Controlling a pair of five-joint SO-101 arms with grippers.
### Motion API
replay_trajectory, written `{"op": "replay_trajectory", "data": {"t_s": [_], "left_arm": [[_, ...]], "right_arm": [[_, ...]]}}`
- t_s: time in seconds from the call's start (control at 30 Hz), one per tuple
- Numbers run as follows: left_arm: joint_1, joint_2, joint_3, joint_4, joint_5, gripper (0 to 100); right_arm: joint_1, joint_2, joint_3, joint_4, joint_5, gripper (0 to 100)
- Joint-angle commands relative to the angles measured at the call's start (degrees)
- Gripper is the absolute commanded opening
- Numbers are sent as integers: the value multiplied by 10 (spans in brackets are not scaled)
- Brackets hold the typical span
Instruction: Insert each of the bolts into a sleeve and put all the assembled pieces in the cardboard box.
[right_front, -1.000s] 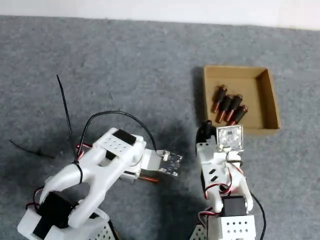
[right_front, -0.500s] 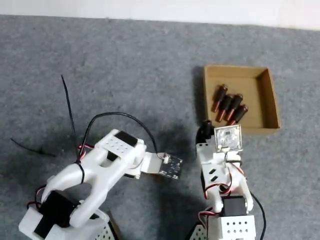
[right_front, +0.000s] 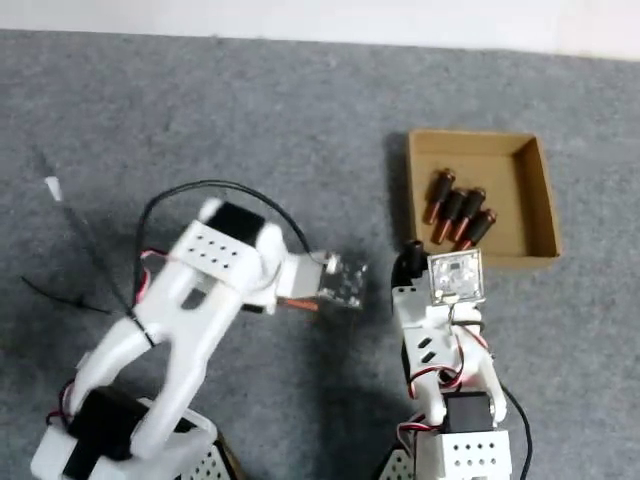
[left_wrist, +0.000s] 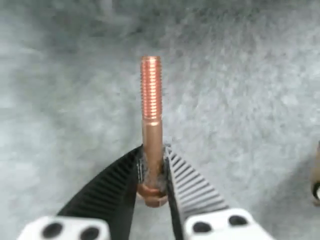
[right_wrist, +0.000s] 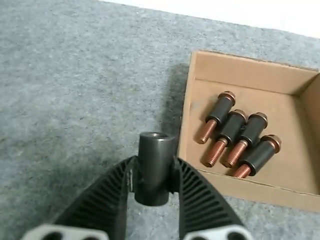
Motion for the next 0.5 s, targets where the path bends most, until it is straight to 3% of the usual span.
{"op": "replay_trajectory", "data": {"t_s": [0.0, 0.27, 0.47], "left_arm": [[-10, -55, -114, 55, -9, 6], [-80, 75, -140, 37, -180, 5], [-131, 260, -267, 7, -171, 5]], "right_arm": [[7, -8, -6, -17, 4, 5], [7, -8, -5, -17, 4, 5], [7, -8, -4, -17, 5, 5]]}}
